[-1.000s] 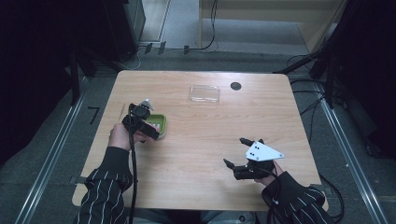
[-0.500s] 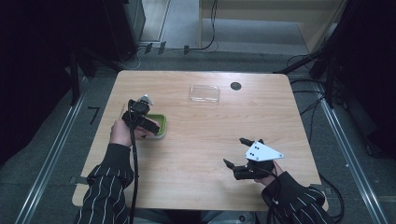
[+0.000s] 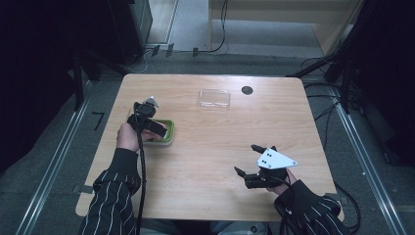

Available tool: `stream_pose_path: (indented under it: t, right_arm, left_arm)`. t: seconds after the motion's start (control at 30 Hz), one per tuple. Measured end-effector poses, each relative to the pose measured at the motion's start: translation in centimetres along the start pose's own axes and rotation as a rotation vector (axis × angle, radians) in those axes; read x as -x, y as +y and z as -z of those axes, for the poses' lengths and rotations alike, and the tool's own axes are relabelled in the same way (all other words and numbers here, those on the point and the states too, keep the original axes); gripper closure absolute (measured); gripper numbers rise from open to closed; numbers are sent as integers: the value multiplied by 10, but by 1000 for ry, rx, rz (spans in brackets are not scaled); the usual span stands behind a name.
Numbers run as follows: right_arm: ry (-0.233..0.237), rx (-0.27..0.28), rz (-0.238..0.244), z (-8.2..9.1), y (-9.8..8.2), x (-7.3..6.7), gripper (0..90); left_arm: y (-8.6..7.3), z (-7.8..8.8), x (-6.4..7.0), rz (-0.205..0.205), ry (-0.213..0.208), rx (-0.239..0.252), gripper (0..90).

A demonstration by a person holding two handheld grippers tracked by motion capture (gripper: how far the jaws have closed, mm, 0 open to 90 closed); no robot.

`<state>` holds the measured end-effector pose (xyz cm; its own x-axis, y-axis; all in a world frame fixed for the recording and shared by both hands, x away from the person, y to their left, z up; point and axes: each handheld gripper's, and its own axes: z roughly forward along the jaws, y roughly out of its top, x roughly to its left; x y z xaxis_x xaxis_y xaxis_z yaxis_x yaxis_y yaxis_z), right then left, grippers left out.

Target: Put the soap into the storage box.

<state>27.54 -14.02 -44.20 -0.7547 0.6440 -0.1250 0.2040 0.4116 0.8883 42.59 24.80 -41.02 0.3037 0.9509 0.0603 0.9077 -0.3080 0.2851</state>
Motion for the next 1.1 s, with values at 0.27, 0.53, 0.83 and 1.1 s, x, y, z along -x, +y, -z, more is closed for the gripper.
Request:
stream_pose_path:
  t: [0.27, 0.53, 0.83, 1.1]
  right_arm:
    - [2, 1, 3, 0, 0, 0, 137]
    - [2, 1, 3, 0, 0, 0, 137]
    - [2, 1, 2, 0, 0, 0, 137]
    - [2, 1, 4, 0, 0, -1, 137]
  left_arm:
    - [3, -5, 0, 26, 7, -3, 138]
    - [6, -14, -1, 60, 7, -5, 138]
    - [7, -20, -1, 77, 4, -4, 138]
    - [8, -26, -3, 97, 3, -3, 138]
